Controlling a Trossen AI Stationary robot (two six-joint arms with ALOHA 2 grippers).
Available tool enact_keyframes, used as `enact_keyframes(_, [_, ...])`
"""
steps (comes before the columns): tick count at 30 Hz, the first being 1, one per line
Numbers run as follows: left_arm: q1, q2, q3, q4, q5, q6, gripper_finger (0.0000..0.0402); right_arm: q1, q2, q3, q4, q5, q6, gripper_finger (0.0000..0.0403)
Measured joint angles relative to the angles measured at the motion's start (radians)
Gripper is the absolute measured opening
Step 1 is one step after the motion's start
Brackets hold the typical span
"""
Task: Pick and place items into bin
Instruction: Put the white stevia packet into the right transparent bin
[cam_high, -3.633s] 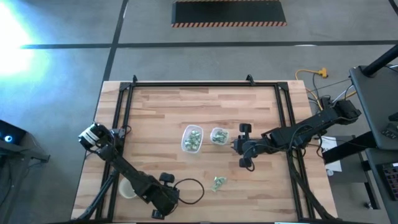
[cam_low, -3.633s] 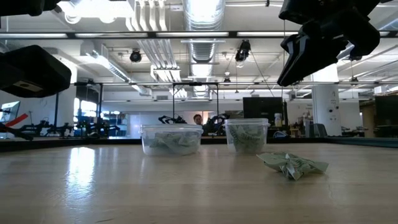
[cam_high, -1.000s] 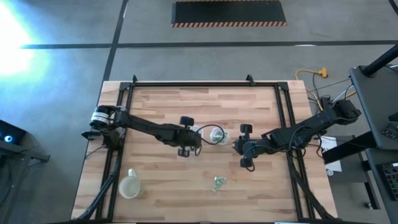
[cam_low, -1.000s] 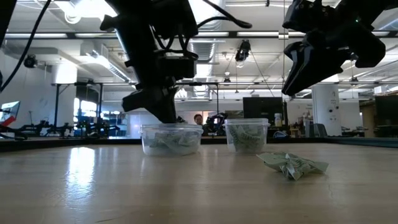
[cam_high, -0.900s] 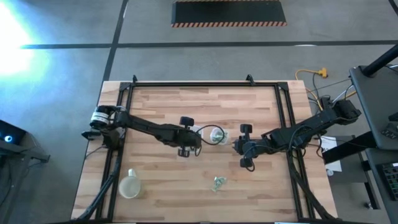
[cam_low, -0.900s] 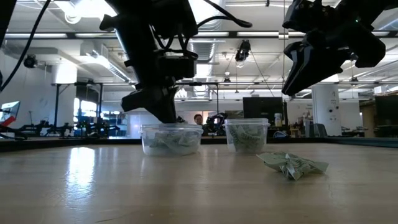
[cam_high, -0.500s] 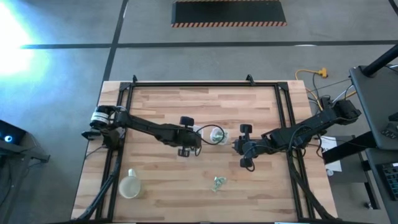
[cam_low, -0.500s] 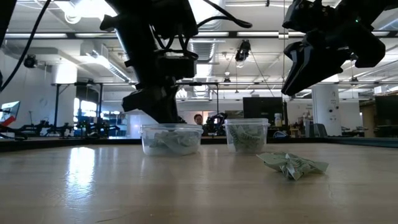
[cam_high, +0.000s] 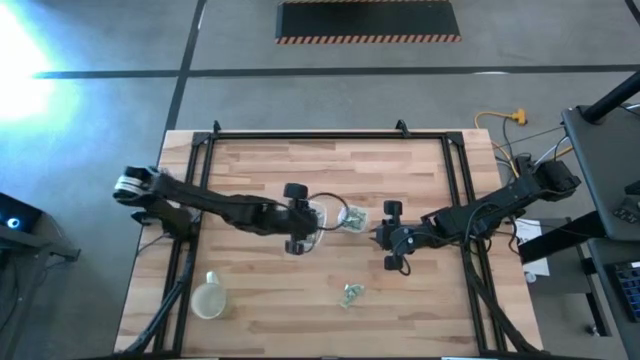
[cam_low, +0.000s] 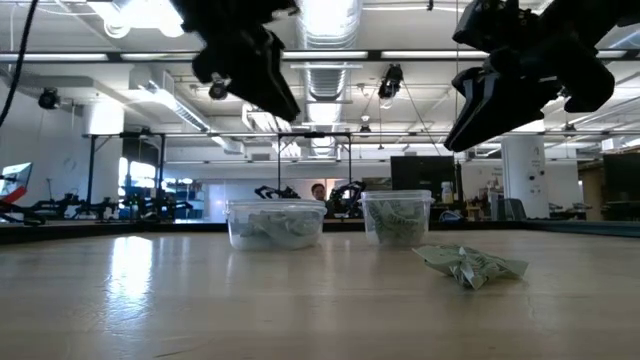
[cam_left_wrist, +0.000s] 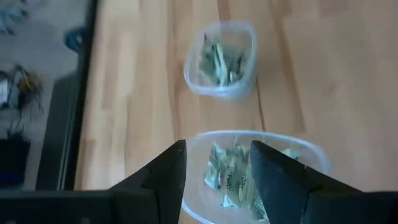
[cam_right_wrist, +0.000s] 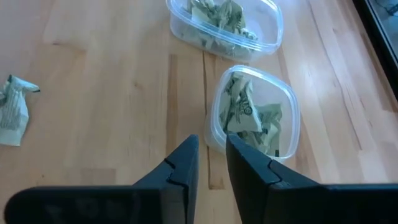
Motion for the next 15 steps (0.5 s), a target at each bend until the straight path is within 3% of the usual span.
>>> enact_keyframes(7, [-0.015, -0.235, -0.258, 0.358, 0.008, 0.075, 0.0162, 0.0, 0.0, -0.02, 0.003, -0.005, 0.0, 0.0077])
enact_keyframes(15, [-0.02, -0.486, -0.512, 0.62, 0.019, 0.073, 0.0162, -0.001, 0.0, -0.054, 0.159, -0.122, -0.057, 0.0069])
